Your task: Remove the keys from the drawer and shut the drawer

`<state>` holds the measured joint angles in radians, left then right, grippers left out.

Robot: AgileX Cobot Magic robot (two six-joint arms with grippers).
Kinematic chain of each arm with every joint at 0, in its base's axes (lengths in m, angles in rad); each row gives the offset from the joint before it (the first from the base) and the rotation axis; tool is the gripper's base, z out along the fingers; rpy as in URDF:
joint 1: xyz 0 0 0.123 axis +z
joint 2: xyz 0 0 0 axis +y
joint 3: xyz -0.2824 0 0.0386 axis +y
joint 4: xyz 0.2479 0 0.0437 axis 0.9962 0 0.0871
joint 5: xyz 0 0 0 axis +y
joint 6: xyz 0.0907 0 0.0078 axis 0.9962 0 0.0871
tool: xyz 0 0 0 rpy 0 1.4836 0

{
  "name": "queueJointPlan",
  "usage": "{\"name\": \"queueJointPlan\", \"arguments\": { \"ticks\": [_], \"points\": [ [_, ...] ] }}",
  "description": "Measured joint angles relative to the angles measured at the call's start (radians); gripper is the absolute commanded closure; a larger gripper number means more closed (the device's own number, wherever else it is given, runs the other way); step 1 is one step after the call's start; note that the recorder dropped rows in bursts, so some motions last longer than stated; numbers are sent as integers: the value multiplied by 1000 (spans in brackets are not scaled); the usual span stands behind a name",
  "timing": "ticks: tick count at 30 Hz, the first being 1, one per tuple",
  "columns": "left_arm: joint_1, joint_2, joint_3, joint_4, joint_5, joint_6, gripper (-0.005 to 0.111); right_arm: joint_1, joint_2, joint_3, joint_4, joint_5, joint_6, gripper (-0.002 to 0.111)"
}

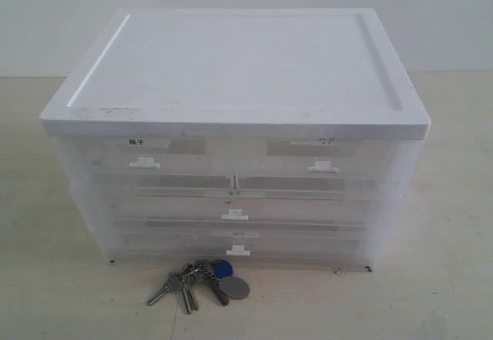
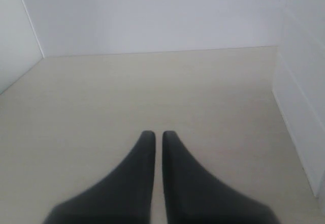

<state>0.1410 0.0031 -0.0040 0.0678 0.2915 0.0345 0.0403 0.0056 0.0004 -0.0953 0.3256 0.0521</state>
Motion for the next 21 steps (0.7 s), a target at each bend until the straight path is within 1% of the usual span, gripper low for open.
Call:
{"name": "queueJointPlan", "arguments": {
  "ticks": [3, 21],
  "points": [
    [0, 0, 0, 0, 0, 0, 102, 0, 0, 0, 0, 11, -52, 109],
    [0, 0, 0, 0, 0, 0, 102, 0, 0, 0, 0, 18, -52, 109]
  ]
}}
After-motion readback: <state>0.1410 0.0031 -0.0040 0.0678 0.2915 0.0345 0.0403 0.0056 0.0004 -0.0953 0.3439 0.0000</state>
